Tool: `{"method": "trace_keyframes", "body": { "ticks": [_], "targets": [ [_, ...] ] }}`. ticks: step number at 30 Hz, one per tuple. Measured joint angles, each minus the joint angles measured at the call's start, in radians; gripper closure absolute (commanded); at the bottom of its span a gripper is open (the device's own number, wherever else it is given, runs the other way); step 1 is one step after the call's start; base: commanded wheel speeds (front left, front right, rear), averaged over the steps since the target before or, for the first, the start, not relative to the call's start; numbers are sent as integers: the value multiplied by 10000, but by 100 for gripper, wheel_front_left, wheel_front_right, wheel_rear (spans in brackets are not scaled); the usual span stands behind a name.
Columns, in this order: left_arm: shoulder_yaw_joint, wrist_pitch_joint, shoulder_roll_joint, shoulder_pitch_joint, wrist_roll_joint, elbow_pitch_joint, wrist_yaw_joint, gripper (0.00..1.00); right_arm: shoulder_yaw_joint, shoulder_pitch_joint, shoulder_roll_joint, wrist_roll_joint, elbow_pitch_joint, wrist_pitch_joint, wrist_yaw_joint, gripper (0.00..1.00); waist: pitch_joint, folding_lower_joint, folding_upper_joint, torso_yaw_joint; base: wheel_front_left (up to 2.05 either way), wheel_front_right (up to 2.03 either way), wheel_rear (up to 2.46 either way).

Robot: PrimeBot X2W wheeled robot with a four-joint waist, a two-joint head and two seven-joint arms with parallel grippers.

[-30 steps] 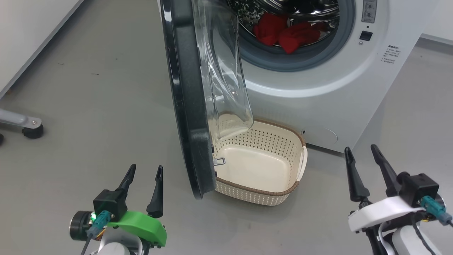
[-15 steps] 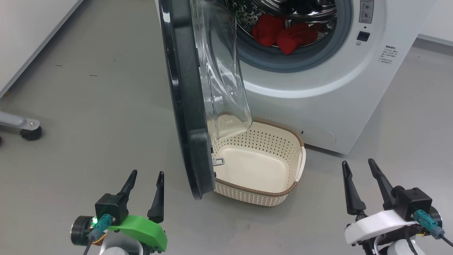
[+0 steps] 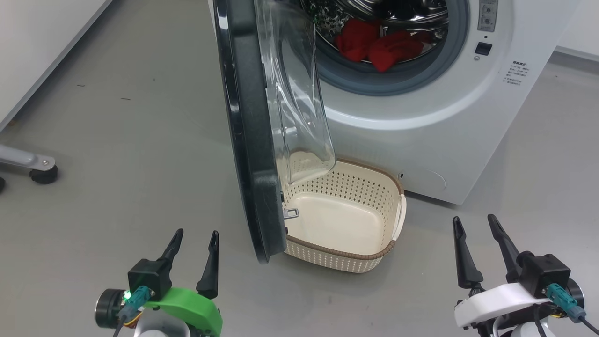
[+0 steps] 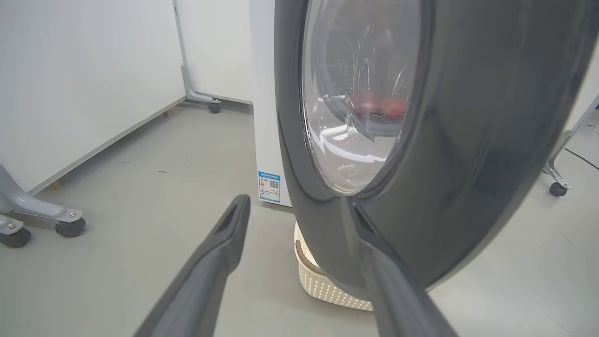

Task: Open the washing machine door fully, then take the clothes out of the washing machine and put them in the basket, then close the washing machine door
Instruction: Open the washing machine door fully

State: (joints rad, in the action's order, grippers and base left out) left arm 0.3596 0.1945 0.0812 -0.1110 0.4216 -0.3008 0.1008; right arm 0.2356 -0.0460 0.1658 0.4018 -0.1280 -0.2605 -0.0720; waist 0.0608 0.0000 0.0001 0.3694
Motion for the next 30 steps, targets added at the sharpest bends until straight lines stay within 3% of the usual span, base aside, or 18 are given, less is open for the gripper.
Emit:
{"method": "trace_keyframes", "body": {
  "ticks": [1, 2, 3, 17, 30],
  "targets": [
    [6, 0, 0, 5, 0, 4, 0, 6, -19, -21, -19, -35, 4, 0, 4, 0, 5, 0, 0, 3, 0, 0, 0],
    [6, -2, 0, 5, 0, 17, 0, 76, -38, -43, -33, -88, 8, 0, 8, 0, 12, 0, 0, 7, 0, 0, 0],
    [10, -2, 0, 5, 0, 31, 0, 100, -56, -52, -44, -115, 8, 0, 38, 0, 19, 0, -1, 12, 0, 0, 0],
    [-180, 144, 82, -26, -81, 738, 46, 100, -307, -63, -199, -407, 4, 0, 297, 0, 45, 0, 0, 76, 0, 0, 0],
    [-412, 546, 180, -1173, -794, 4236, 67, 100, -525, -85, -424, -617, -13, 0, 533, 0, -37, 0, 0, 103, 0, 0, 0]
  ]
}}
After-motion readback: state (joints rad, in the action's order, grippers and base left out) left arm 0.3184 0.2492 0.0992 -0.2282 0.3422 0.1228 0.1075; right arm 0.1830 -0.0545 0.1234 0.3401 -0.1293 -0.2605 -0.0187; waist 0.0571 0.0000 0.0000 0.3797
